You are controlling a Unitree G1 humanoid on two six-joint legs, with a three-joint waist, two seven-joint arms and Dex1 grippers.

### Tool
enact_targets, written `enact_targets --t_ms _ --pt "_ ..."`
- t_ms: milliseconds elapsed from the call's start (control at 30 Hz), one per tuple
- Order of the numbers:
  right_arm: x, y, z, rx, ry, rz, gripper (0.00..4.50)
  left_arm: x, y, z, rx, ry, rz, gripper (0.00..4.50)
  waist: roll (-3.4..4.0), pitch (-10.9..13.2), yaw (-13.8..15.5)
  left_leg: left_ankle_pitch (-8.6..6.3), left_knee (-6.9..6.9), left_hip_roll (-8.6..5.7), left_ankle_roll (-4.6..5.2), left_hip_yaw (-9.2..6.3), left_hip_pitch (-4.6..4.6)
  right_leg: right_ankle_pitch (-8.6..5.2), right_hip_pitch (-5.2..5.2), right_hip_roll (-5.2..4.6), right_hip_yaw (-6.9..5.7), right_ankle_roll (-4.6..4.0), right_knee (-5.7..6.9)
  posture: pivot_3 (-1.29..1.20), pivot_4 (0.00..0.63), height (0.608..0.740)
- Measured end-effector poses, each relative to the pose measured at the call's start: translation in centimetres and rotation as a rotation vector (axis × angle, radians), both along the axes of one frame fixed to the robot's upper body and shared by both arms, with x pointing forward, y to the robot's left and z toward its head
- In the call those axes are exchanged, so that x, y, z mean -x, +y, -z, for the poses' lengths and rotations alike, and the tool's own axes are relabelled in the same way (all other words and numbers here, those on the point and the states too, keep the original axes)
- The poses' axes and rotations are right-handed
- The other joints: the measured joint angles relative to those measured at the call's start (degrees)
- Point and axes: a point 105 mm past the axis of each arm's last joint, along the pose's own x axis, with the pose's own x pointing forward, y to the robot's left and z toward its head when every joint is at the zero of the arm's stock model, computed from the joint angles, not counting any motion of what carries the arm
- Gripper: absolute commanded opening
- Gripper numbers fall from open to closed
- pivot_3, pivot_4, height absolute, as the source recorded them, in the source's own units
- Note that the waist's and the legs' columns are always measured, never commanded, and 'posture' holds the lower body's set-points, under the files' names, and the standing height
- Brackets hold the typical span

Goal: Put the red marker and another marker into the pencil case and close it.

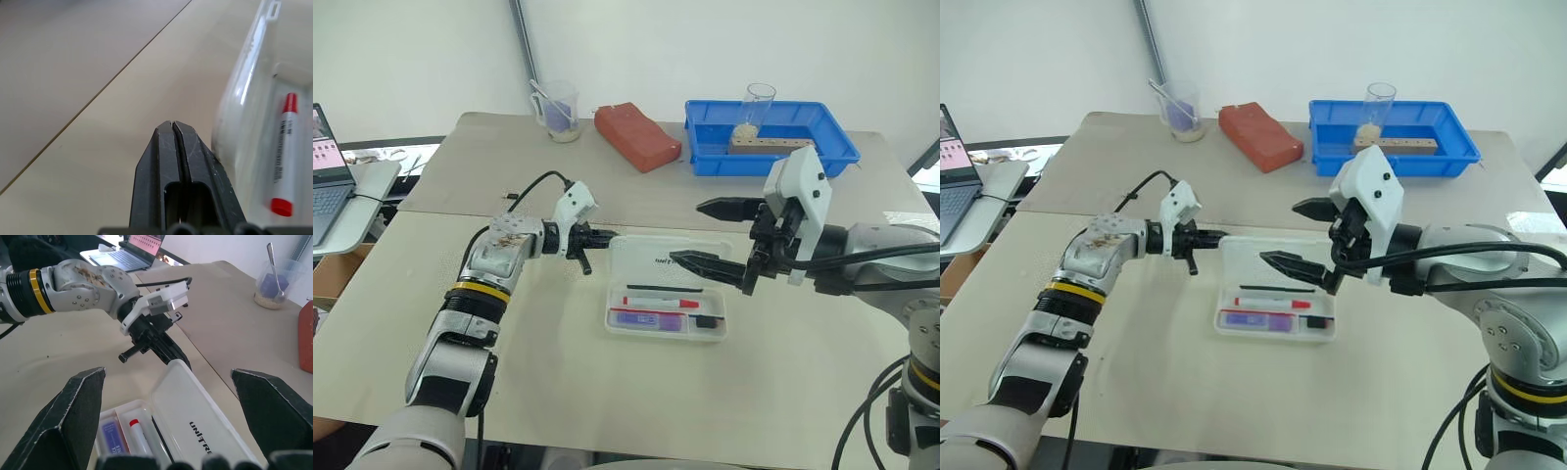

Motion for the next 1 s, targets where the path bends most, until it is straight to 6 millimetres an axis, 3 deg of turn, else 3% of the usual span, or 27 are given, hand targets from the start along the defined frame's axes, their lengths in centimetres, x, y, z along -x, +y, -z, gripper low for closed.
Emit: enact_targets --t_ms 133,233,367,500,733,833,1000 --pt "-0.1 -0.7 0.6 0.025 0.026 0.010 4.50 3.1 0.6 -0.2 -0.029 0.003 0.150 0.09 0.06 0.0 -0.4 0.00 -0.11 0.02 0.00 0.01 0.11 -0.01 0.02 0.01 0.04 -0.02 0.01 0.00 0.150 0.740" --pt "0.0 -1.0 1.0 0.052 0.044 -0.008 4.50 5.7 0.4 0.7 -0.114 -0.011 0.279 0.09 0.08 0.0 -0.3 0.00 -0.12 0.02 0.00 0.01 0.12 -0.01 0.02 0.02 0.05 -0.04 0.01 0.00 0.150 0.740" --pt "0.2 -1.2 1.5 0.082 0.050 -0.033 4.50 7.4 -0.5 2.6 -0.221 -0.066 0.367 0.09 0.06 0.0 0.1 0.00 -0.07 0.01 0.01 0.02 0.12 -0.01 0.06 -0.03 0.02 -0.04 -0.06 0.00 0.150 0.740" --pt "0.0 -1.4 2.9 0.105 0.082 -0.029 4.50 8.2 -1.0 4.6 -0.308 -0.109 0.410 0.09 0.04 0.0 0.0 0.01 -0.07 0.02 0.01 0.02 0.09 -0.01 0.05 -0.02 0.05 -0.04 -0.05 0.00 0.150 0.740" --pt "-0.2 -1.9 4.1 0.111 0.098 -0.016 4.50 7.7 -1.2 4.6 -0.360 -0.266 0.425 0.09 0.03 -0.1 0.0 0.01 -0.07 0.03 0.02 0.01 0.15 -0.01 0.11 -0.02 0.03 -0.04 -0.04 0.00 0.150 0.740" --pt "-0.3 -2.7 5.2 0.112 0.139 -0.010 4.50 7.3 -0.1 4.1 -0.301 -0.219 0.348 1.28 0.05 -0.1 -0.1 0.01 -0.07 0.03 0.02 0.02 0.11 -0.01 0.06 -0.02 0.04 -0.03 -0.03 0.00 0.150 0.740" --pt "-0.8 -4.9 6.2 0.152 0.165 0.008 4.50 6.4 2.6 -1.1 -0.132 -0.218 0.141 3.61 0.01 -0.1 -0.1 0.01 -0.08 0.07 0.02 0.00 0.15 -0.03 0.09 0.02 0.03 -0.01 -0.04 0.00 0.150 0.740"
